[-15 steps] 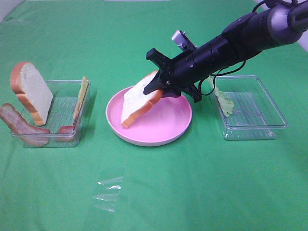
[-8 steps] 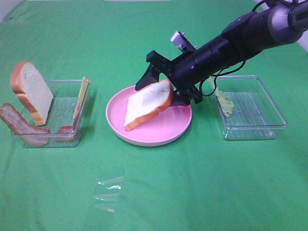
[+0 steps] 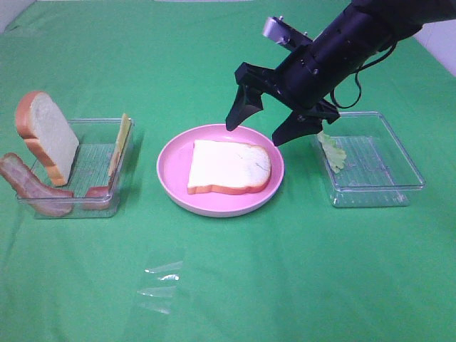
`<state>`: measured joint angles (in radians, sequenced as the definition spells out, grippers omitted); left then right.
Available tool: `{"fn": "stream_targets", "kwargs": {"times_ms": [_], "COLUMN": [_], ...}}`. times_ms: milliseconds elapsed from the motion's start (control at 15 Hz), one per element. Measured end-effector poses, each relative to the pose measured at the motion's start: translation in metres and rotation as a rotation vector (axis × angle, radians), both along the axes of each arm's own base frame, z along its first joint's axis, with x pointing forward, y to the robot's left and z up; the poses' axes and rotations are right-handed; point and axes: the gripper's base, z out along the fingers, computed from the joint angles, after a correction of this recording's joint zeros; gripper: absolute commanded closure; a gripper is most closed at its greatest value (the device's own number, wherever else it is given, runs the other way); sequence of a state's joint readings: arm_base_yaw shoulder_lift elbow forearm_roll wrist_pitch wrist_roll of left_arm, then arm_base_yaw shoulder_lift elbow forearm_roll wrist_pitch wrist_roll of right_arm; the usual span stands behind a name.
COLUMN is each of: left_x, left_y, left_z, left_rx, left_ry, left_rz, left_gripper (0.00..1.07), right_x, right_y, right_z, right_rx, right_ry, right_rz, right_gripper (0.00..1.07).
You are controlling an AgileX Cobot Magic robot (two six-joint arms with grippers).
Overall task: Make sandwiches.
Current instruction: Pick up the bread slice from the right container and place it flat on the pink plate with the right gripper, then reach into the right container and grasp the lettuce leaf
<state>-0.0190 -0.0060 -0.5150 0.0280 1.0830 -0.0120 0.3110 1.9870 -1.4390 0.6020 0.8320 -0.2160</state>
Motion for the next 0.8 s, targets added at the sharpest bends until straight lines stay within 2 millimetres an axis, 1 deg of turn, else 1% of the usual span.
{"fn": "stream_targets", "kwargs": {"times_ms": [67, 133, 333, 467, 533, 600, 667, 800], "left_x": [0.000, 0.000, 0.000, 0.000, 0.000, 0.000, 0.000, 0.000], "left_y": [0.000, 0.000, 0.000, 0.000, 0.000, 0.000, 0.000, 0.000], "left_z": [0.000, 0.000, 0.000, 0.000, 0.000, 0.000, 0.000, 0.000], "left_rx": [0.000, 0.000, 0.001, 0.001, 0.001, 0.001, 0.001, 0.001], "left_ry": [0.000, 0.000, 0.000, 0.000, 0.000, 0.000, 0.000, 0.000], "left_rz": [0.000, 0.000, 0.001, 0.001, 0.001, 0.001, 0.001, 0.001], "left_gripper": [0.04, 0.04, 0.04, 0.04, 0.04, 0.04, 0.04, 0.04], "right_x": [-0.002, -0.003, -0.007, -0.008, -0.006, -0.001, 0.012, 0.033], "right_y": [-0.004, -0.005, -0.020, -0.029, -0.033, -0.036, -0.036, -0.031], "right_z": [0.009, 0.013, 0.032, 0.037, 0.039, 0.041, 0.043, 0.040], "right_rx": [-0.027, -0.042, -0.174, -0.272, -0.334, -0.386, -0.441, -0.460], "right_ry": [-0.009, -0.015, -0.071, -0.086, -0.078, -0.071, -0.072, -0.074], "right_rz": [-0.016, -0.030, -0.074, -0.080, -0.055, -0.036, -0.022, -0.018], "right_gripper": [0.23, 0.21, 0.20, 0.20, 0.20, 0.20, 0.20, 0.20]}}
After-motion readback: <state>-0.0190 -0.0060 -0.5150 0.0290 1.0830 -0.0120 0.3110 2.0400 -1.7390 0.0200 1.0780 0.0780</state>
